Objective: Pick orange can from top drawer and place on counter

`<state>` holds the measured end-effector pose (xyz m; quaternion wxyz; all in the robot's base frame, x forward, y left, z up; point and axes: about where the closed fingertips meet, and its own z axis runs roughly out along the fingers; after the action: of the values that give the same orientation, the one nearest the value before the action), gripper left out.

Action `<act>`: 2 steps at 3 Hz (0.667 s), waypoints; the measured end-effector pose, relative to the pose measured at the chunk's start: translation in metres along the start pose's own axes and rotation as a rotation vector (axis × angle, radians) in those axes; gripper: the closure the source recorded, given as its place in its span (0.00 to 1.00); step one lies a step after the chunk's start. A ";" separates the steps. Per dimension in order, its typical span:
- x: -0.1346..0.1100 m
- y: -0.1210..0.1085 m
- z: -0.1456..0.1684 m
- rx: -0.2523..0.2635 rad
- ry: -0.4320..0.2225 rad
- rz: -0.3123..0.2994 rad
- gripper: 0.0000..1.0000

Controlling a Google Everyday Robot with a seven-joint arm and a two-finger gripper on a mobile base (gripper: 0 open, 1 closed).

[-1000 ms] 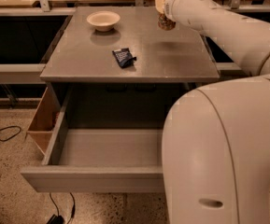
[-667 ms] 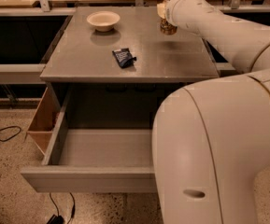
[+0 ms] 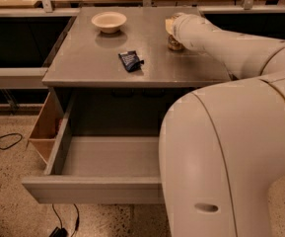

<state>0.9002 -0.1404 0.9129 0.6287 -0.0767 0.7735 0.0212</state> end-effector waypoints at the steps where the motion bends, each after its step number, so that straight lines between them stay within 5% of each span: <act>1: 0.007 0.003 0.000 -0.001 0.003 0.015 1.00; 2: 0.007 0.003 0.000 -0.001 0.003 0.015 0.73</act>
Offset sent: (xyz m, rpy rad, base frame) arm -0.0021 0.0022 -0.0079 0.0141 0.0053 -0.0019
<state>0.8981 -0.1382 0.9060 0.6272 -0.0715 0.7751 0.0262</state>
